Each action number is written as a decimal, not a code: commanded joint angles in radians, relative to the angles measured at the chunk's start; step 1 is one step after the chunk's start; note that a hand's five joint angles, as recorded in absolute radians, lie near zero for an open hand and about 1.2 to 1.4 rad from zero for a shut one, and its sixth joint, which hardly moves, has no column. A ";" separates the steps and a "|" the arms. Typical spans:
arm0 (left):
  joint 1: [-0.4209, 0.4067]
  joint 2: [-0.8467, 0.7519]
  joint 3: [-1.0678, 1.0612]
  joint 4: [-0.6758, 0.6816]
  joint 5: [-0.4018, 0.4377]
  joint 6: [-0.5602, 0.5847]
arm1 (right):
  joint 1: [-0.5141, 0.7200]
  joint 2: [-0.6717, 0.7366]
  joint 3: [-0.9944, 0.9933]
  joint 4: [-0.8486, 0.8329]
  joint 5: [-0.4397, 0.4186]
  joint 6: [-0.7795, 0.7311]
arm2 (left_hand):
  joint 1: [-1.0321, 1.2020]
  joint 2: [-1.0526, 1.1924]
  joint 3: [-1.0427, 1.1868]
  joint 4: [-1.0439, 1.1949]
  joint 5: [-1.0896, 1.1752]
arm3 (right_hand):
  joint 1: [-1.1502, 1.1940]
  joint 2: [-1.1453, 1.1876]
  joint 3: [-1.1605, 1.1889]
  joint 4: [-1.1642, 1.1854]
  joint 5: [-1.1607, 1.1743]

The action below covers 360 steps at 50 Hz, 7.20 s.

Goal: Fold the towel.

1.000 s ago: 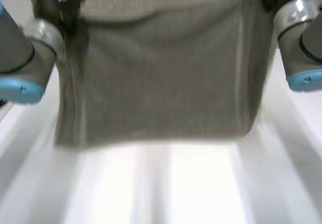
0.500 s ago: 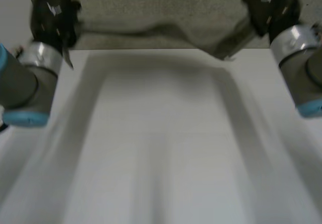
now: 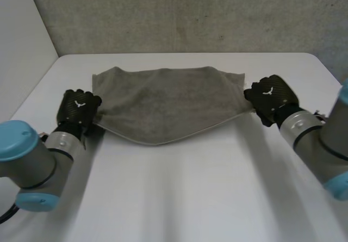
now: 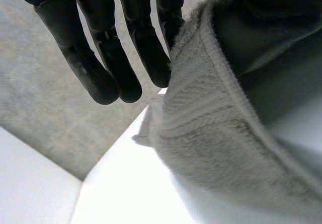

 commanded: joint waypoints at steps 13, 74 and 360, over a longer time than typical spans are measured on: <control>0.052 0.641 -0.263 -0.138 0.097 0.021 | -0.178 -0.485 0.007 0.391 -0.039 -0.003 | -0.037 -0.110 -0.153 -0.116 -0.264 | 0.058 0.057 0.058 0.060 0.046; -0.005 -0.286 0.526 -0.235 0.117 0.024 | 0.049 0.369 -0.549 0.134 0.260 0.041 | -1.259 -1.332 -1.374 -1.338 -1.486 | -1.163 -1.165 -1.164 -1.161 -1.176; -0.263 0.032 0.335 -0.359 -0.021 -0.540 | 0.348 0.114 -0.301 0.146 0.196 0.552 | -1.228 -1.301 -1.344 -1.308 -1.456 | -1.163 -1.165 -1.164 -1.161 -1.176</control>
